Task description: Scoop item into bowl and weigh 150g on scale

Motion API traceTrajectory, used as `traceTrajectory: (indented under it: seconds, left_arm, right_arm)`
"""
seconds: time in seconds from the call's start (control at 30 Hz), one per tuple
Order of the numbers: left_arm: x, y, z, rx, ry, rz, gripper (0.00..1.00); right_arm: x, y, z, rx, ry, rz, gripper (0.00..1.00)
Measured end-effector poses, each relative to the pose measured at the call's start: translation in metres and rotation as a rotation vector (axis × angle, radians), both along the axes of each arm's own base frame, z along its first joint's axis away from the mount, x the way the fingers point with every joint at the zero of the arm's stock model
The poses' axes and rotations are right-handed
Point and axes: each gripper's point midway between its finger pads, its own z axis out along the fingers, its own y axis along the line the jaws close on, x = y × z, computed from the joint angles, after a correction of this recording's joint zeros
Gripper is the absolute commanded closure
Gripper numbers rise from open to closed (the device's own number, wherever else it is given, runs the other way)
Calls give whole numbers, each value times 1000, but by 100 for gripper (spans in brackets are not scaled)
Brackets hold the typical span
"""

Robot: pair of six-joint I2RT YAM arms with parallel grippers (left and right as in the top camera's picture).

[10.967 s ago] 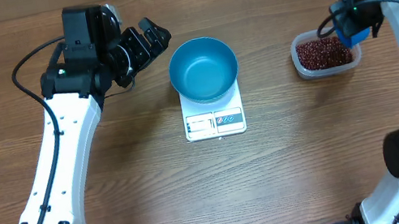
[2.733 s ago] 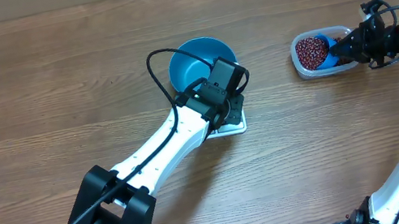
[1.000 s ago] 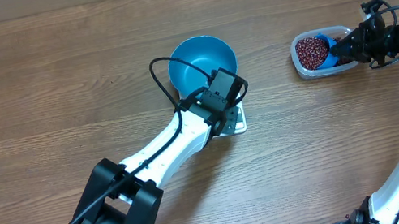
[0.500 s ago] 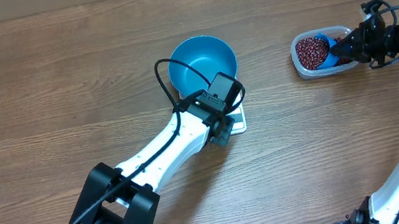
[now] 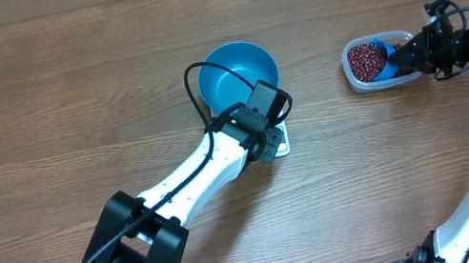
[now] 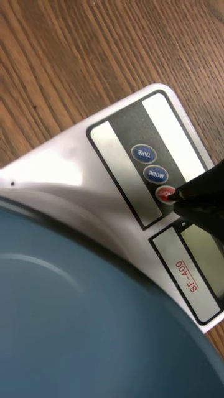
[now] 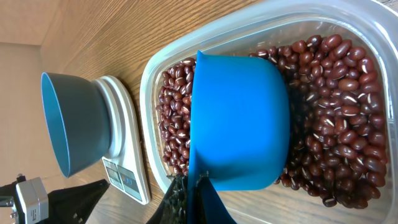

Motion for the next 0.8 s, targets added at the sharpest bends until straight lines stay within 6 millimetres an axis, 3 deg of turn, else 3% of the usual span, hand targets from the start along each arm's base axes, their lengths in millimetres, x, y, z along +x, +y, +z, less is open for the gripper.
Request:
traceTrajectory:
  seconds: [0.8]
  left_arm:
    - [-1,1,-1,-27,17,72,96]
  right_arm:
    - [1,0,0,-3,-5,0,96]
